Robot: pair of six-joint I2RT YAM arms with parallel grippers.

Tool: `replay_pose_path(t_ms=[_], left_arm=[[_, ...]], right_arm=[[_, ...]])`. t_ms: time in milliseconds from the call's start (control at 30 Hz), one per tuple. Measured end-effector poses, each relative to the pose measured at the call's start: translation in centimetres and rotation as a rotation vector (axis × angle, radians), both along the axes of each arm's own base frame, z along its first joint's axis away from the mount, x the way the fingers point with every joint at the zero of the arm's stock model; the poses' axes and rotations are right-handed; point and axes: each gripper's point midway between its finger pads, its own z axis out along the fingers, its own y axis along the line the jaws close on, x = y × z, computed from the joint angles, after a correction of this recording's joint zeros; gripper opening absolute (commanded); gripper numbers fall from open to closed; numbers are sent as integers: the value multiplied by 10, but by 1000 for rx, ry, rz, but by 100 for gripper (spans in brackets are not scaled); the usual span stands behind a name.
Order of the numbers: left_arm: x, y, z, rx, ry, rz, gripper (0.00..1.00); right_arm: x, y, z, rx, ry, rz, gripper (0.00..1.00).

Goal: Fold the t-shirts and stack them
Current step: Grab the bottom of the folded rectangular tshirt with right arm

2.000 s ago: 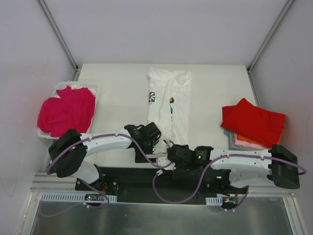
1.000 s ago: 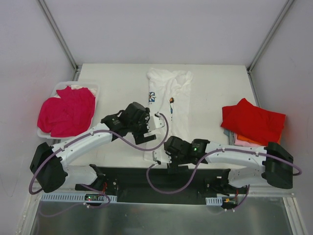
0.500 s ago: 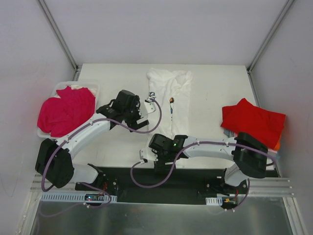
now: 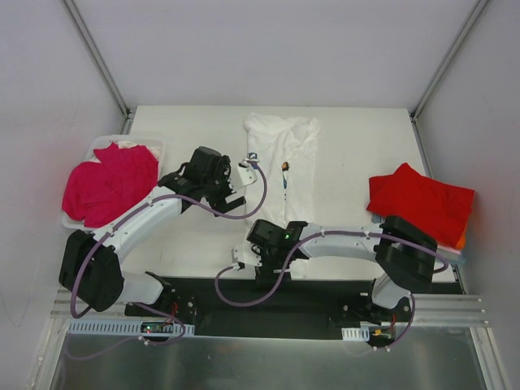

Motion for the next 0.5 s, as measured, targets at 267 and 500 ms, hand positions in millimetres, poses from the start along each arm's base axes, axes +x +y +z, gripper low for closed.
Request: replay_pose_path(t_ms=[267, 500], left_arm=[[0, 0, 0, 0, -1, -4, 99], [0, -1, 0, -3, 0, -6, 99]], right_arm=[[10, 3, -4, 9, 35, -16, 83], [14, 8, -7, 17, 54, -19, 82]])
